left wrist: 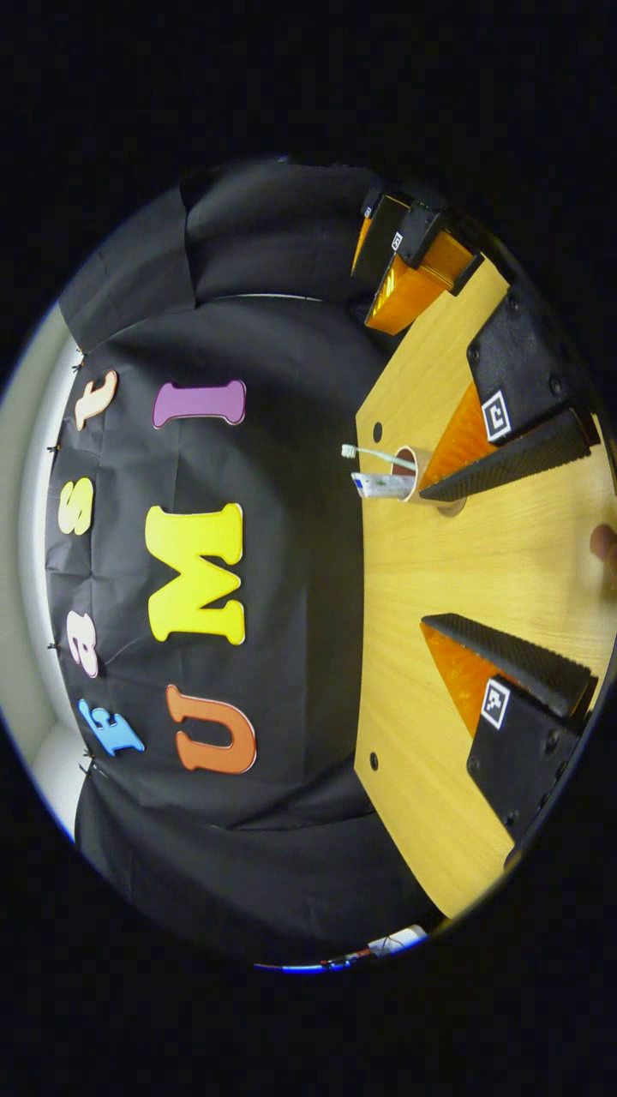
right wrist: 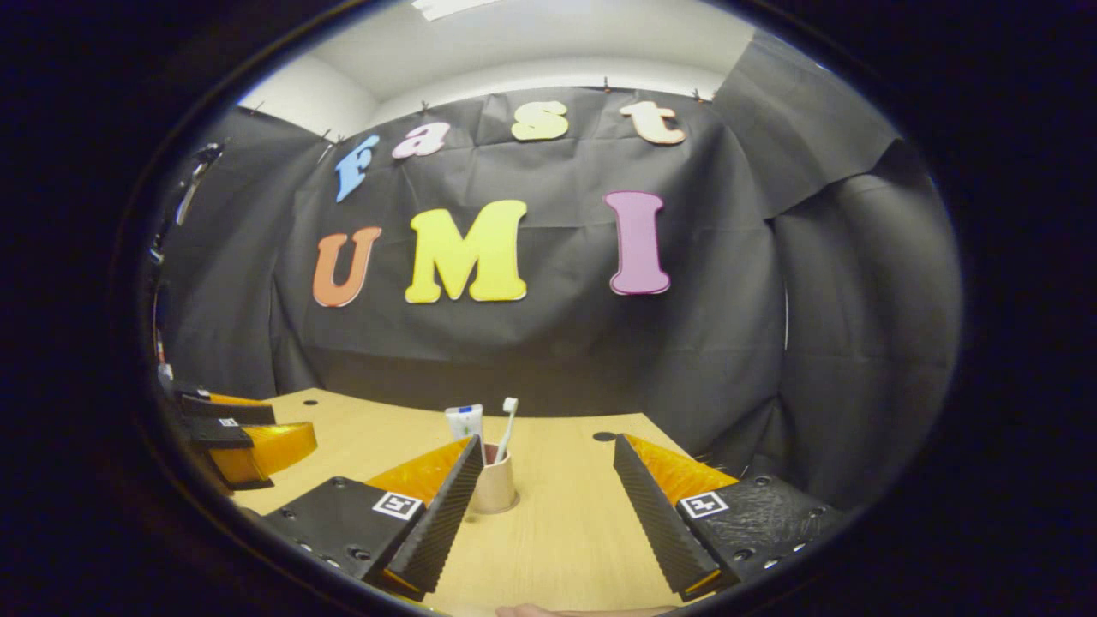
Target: Put the toothbrush and toothpaste on the desktop into the cup, then pick up the cup and place it on the coaster on the desktop.
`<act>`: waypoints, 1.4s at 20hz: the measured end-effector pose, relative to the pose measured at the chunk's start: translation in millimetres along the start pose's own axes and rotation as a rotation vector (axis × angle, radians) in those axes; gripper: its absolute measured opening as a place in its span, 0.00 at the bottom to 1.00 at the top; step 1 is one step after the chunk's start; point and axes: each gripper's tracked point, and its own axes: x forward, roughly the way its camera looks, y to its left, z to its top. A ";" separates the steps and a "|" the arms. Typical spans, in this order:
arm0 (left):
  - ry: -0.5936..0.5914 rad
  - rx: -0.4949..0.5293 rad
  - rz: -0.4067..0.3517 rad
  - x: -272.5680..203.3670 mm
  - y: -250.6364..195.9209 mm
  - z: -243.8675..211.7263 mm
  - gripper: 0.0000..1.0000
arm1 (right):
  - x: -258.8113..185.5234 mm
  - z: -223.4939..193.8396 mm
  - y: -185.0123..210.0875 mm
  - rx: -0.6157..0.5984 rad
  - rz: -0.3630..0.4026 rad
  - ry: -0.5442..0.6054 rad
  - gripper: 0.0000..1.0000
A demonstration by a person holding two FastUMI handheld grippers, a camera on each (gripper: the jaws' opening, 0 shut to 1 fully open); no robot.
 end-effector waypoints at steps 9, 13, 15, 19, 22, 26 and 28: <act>-0.107 -0.031 -0.003 -7.0 25.7 10.3 0.99 | -22.2 7.0 27.8 0.006 -0.013 -0.024 0.94; -0.114 -0.029 -0.017 -8.5 20.1 8.7 0.99 | -27.5 14.2 19.0 -0.012 -0.040 -0.063 0.96; -0.100 -0.029 -0.019 -8.5 19.1 4.0 0.99 | -27.0 14.8 18.0 -0.020 -0.041 -0.061 0.94; -0.101 -0.009 -0.016 -9.0 16.0 2.7 0.99 | -27.0 15.0 20.3 -0.024 -0.028 -0.061 0.94; -0.103 -0.014 -0.021 -7.6 14.3 2.4 0.99 | -28.8 15.7 21.9 -0.020 -0.024 -0.061 0.94; -0.122 -0.031 -0.012 -6.3 18.8 5.1 0.99 | -29.9 16.3 22.4 -0.025 -0.024 -0.065 0.96; -0.122 -0.037 -0.002 -5.8 22.9 4.4 0.99 | -29.0 16.5 22.3 -0.024 -0.023 -0.068 0.94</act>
